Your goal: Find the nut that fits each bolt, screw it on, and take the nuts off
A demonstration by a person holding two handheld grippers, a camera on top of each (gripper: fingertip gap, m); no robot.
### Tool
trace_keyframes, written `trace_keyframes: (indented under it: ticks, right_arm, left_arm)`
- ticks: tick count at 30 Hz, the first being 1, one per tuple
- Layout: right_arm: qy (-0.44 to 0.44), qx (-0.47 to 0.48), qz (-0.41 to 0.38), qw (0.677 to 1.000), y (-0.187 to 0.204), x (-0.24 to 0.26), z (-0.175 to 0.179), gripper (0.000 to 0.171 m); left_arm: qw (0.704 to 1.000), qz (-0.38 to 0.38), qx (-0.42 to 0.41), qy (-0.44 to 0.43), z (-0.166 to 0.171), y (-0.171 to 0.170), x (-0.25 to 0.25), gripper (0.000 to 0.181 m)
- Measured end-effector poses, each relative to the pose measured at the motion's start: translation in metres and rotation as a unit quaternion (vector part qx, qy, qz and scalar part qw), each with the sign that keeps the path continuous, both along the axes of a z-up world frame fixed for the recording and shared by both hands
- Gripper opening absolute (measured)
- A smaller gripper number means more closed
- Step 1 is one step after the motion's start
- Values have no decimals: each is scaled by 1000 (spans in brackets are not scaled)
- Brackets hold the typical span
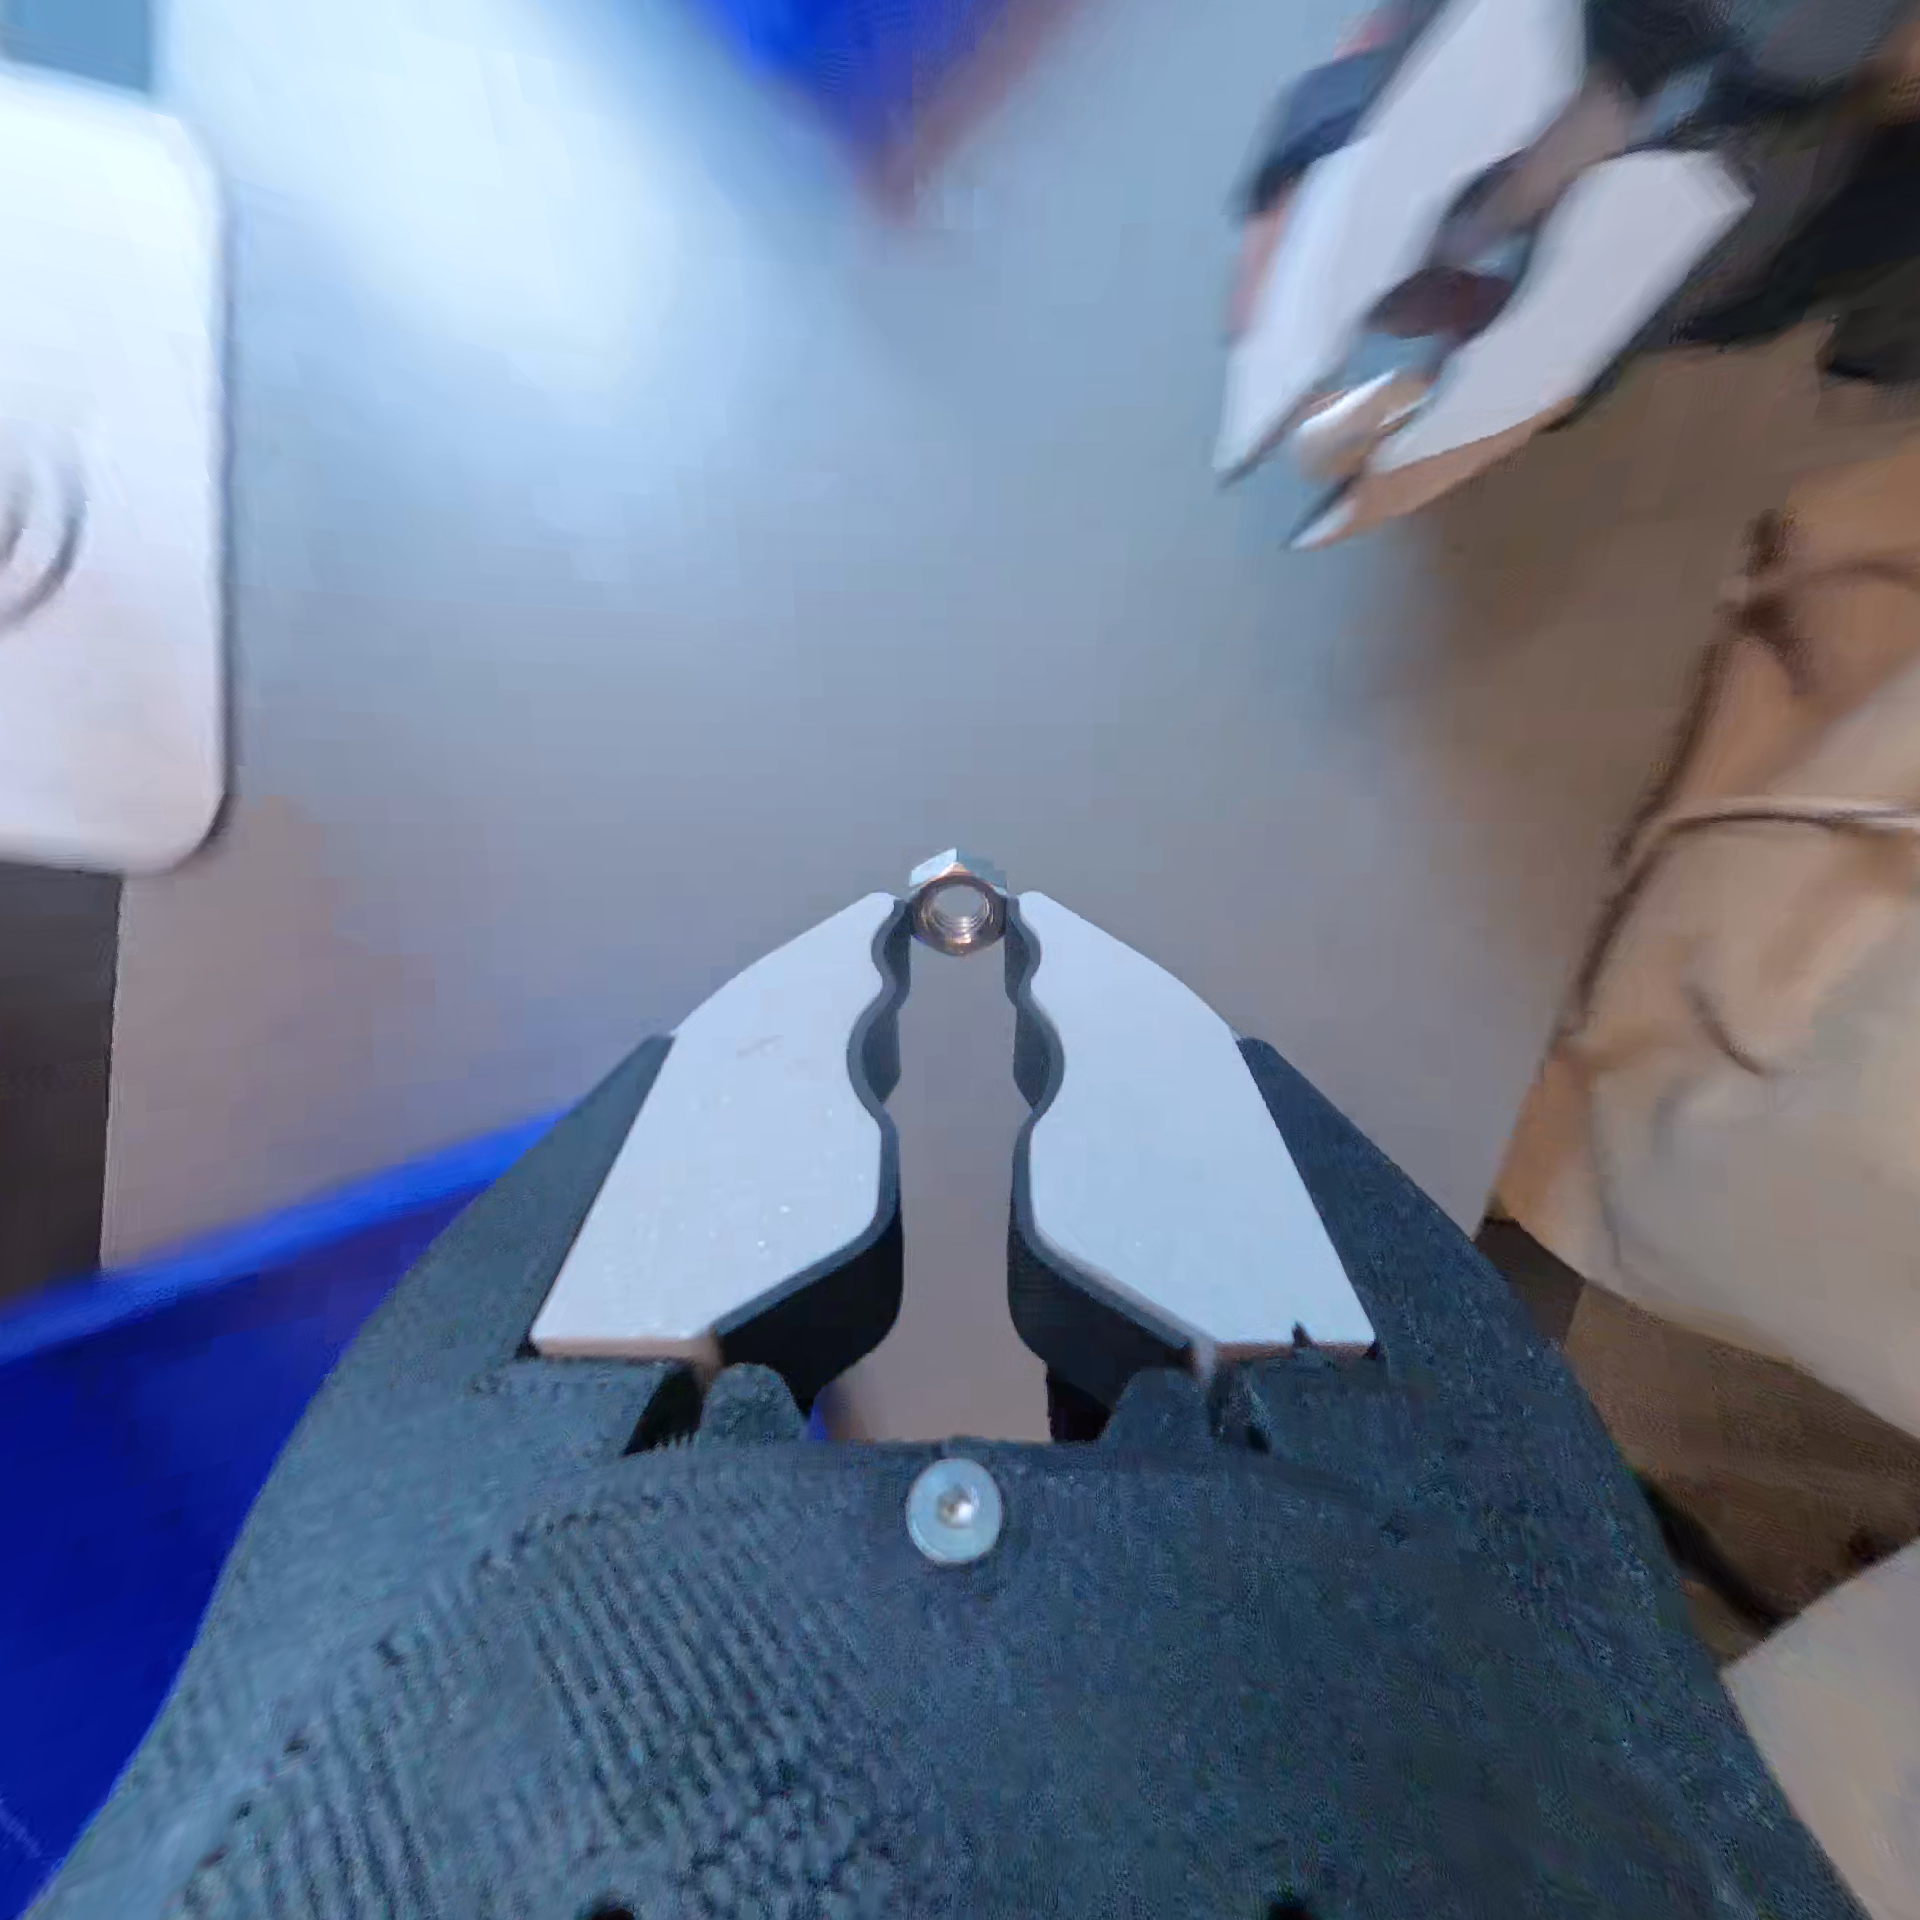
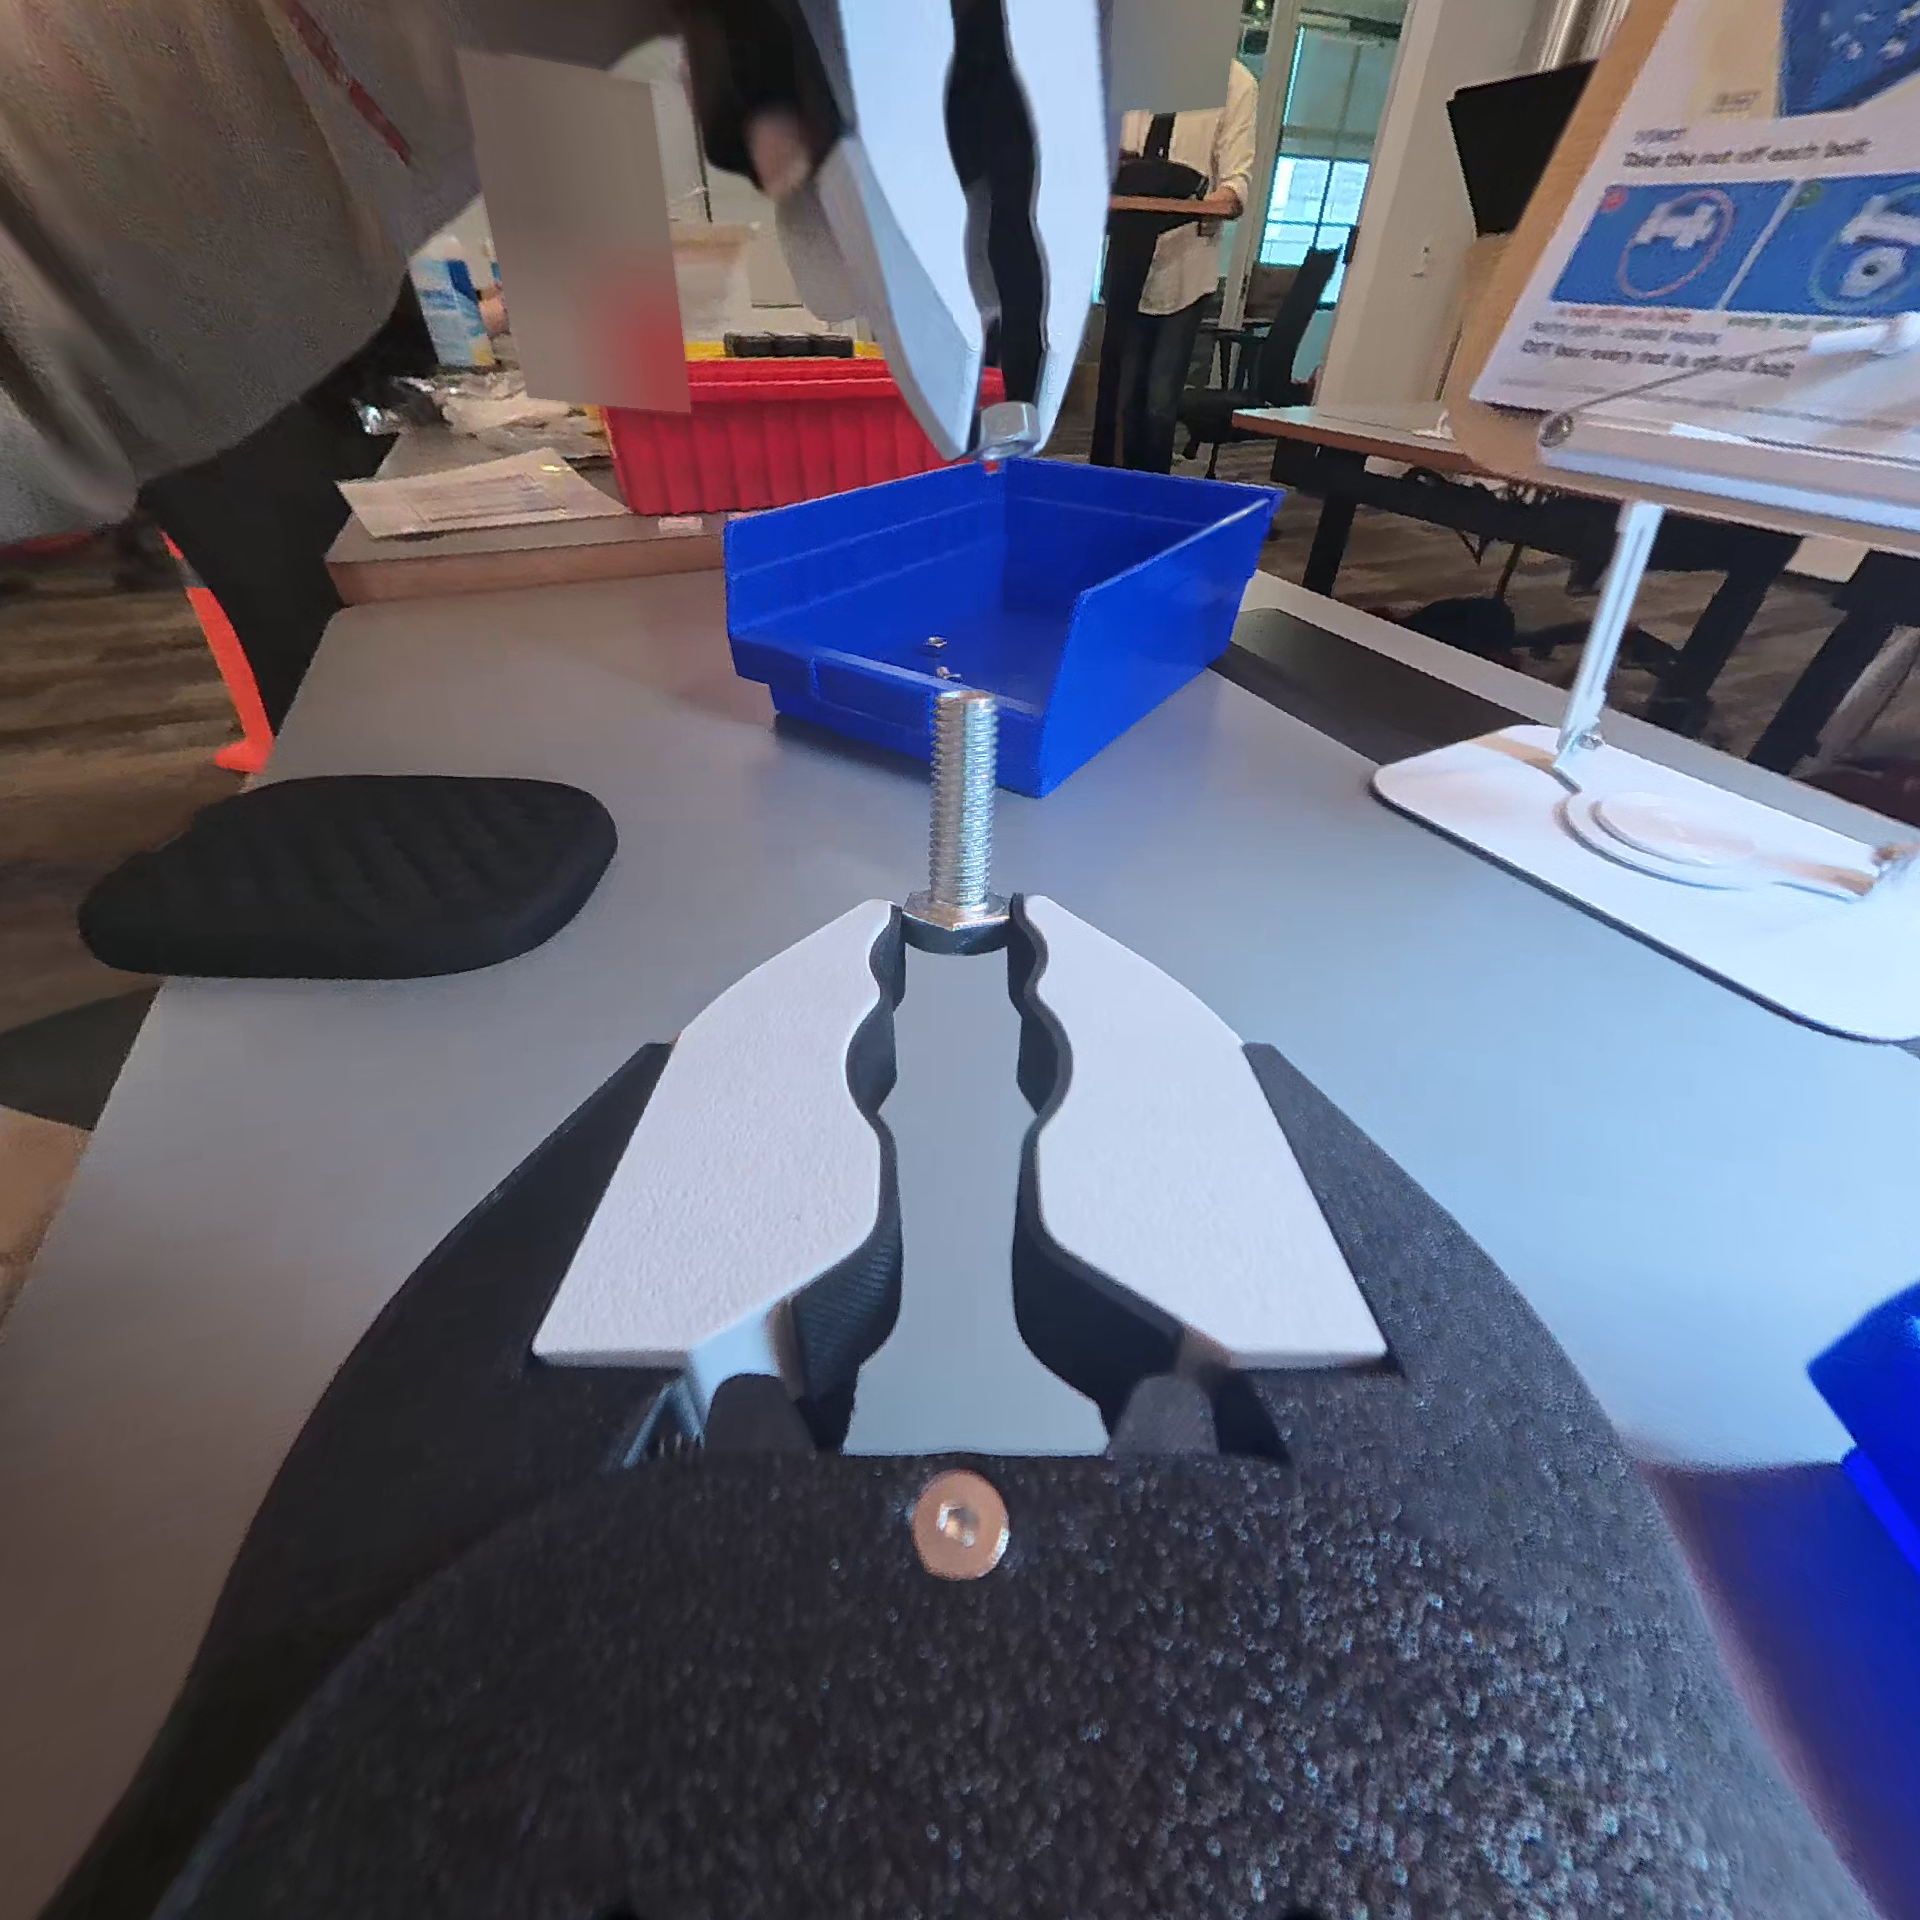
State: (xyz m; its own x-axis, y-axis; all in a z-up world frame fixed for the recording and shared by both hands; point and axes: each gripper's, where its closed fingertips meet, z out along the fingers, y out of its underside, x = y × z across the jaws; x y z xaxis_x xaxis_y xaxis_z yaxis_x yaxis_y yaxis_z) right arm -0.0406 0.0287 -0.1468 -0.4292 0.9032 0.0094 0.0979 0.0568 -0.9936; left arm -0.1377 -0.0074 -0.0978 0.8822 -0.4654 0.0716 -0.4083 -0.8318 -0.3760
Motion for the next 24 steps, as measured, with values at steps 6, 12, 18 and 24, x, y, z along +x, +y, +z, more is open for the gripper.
trace_keyframes:
  ticks: [6,12,18,24]
  right_arm:
    - [18,21,13,1000,-19,9,7,18]
    - [29,21,17,999,-19,13,12,18]
    - [38,12,14,999,-16,14,15,18]
    - [49,-5,15,999,-16,14,19,18]
  left_arm:
    - [987,-158,-26,18,-1,15,112,18]
    - [982,-178,-59,37,-1,25,125,18]
    - [979,-182,-83,44,0,26,121,17]
    - [976,-191,-90,47,1,24,123,17]
